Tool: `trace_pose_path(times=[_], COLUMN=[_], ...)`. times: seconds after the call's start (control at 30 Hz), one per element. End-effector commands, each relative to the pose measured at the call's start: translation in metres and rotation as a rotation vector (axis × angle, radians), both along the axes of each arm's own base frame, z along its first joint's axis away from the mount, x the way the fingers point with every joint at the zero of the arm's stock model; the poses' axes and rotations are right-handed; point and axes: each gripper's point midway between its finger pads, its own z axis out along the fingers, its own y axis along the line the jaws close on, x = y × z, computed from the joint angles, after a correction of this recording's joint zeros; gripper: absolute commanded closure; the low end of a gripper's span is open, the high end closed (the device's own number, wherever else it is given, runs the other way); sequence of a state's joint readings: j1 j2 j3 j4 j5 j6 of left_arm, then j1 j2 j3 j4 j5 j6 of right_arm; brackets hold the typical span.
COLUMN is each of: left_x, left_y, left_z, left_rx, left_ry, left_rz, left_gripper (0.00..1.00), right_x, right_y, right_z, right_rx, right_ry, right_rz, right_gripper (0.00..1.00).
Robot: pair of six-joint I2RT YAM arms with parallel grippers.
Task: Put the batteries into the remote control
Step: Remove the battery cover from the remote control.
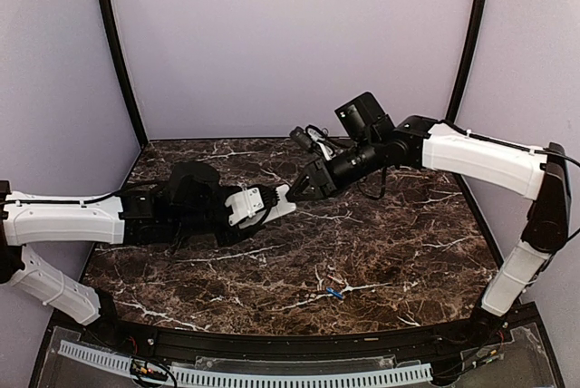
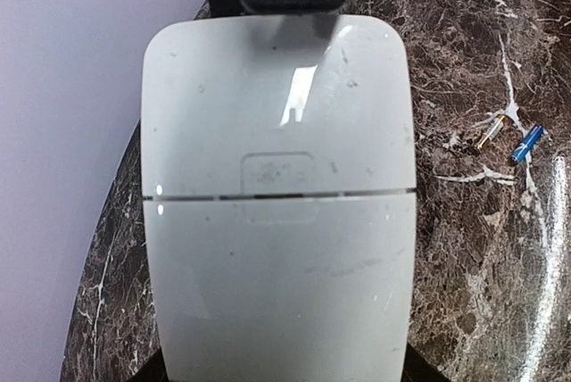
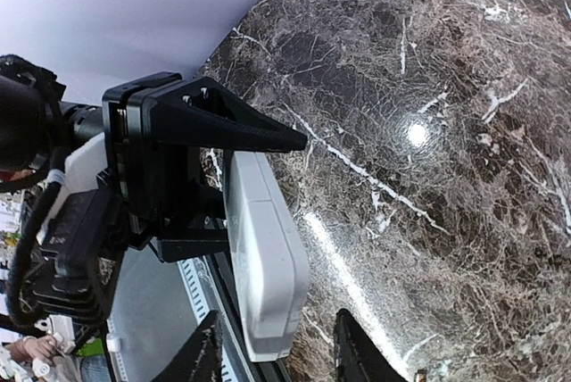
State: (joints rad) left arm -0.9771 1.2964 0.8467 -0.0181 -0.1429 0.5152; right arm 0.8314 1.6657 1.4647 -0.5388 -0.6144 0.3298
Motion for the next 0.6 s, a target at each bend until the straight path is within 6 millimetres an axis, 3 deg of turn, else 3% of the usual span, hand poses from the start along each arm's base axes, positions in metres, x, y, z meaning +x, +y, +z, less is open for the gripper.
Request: trace_pose_path(times=[0.0, 0.27, 0.37, 0.4, 0.43, 0.47, 0.5, 0.53, 0.57], left_x=[0.007, 0.027, 0.046, 0.053, 0.060, 0.068, 0.073, 0.079, 0.082], left_y=[0.002, 0.016, 0.027, 0.026, 0.036, 0.034, 0.045, 0.043, 0.050], left_z=[-0.002, -0.010, -0.017, -0.011, -0.020, -0.010, -0.023, -0.009, -0.022], left_rx=[0.031, 0.145, 0.263, 0.259, 0.353, 0.334, 0.444, 0.408, 0.518], left_ry=[-0.008, -0.141, -0.275, -0.330, -0.390, -0.454, -0.507, -0.577, -0.625], left_rz=[0.028, 0.090, 0.141, 0.164, 0.193, 0.224, 0.242, 0.284, 0.278], left_gripper=[1.00, 1.00, 1.00, 1.00, 1.00, 1.00, 1.00, 1.00, 1.00], right_x=[-0.004, 0.008, 0.020, 0.026, 0.031, 0.034, 0.037, 0.040, 0.040], right_y=[-0.007, -0.015, -0.023, -0.028, -0.031, -0.033, -0.035, -0.036, -0.037], right_z=[0.010, -0.001, -0.008, -0.013, -0.018, -0.022, -0.026, -0.030, -0.034], right_rx=[0.016, -0.015, -0.038, -0.054, -0.068, -0.077, -0.087, -0.097, -0.104], right_ry=[-0.039, -0.063, -0.082, -0.087, -0.094, -0.102, -0.110, -0.119, -0.123], right_rz=[0.014, -0.034, -0.090, -0.122, -0.144, -0.158, -0.169, -0.178, -0.179], right_gripper=[0.56, 0.56, 0.56, 0.56, 0.56, 0.56, 0.56, 0.56, 0.56])
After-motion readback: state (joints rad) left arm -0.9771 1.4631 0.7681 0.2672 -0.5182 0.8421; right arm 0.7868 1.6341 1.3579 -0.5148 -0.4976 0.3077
